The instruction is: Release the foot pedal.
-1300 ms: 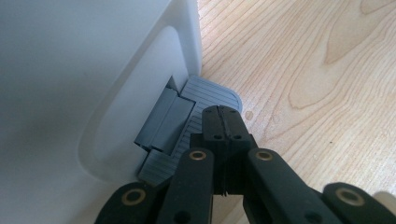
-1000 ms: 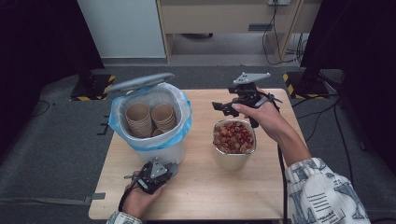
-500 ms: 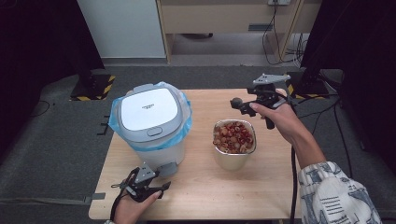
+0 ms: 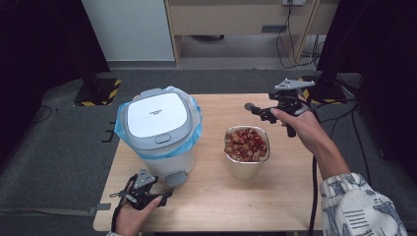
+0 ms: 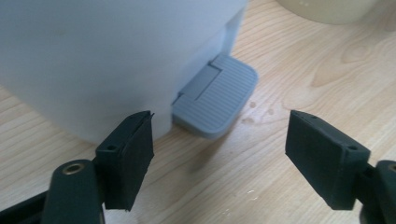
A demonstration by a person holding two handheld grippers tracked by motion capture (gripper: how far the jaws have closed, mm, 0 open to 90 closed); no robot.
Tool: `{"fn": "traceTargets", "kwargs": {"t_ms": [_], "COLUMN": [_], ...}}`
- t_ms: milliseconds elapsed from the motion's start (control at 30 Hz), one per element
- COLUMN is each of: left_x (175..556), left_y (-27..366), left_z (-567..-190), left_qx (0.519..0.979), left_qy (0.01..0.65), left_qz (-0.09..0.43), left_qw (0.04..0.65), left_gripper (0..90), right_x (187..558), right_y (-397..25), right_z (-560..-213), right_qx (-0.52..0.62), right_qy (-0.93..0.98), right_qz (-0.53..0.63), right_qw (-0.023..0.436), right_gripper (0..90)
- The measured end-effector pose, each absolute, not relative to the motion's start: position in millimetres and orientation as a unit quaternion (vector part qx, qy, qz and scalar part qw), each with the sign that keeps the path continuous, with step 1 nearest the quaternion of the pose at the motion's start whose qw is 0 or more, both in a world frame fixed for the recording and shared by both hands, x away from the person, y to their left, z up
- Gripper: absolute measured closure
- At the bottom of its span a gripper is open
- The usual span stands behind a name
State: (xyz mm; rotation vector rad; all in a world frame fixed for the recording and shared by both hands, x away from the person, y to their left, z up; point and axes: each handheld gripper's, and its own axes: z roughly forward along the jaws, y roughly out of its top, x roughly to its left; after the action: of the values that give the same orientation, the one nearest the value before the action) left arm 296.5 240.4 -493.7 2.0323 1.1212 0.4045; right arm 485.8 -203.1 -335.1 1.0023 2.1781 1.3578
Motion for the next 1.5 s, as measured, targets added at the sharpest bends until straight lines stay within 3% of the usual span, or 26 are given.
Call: {"fn": "traceTargets", "kwargs": {"t_ms": [1000, 1500], "left_x": [306, 309], "left_y": [275, 282], "left_z": [-501, -503], "left_qx": [0.758, 0.753], "left_qy": [0.508, 0.517], "left_qz": [0.2, 0.211], "left_qw": [0.357, 0.348], "left_gripper": [10.3, 9.9], "right_x": [471, 446], "right_y": [-262, -291], "right_z": [-349, -394], "right_qx": [0.421, 0.451], "right_qy": [0.732, 0.73], "right_qz": [0.474, 0.449], "right_qw": [0.248, 0.252], "right_gripper": [4.7, 4.5]}}
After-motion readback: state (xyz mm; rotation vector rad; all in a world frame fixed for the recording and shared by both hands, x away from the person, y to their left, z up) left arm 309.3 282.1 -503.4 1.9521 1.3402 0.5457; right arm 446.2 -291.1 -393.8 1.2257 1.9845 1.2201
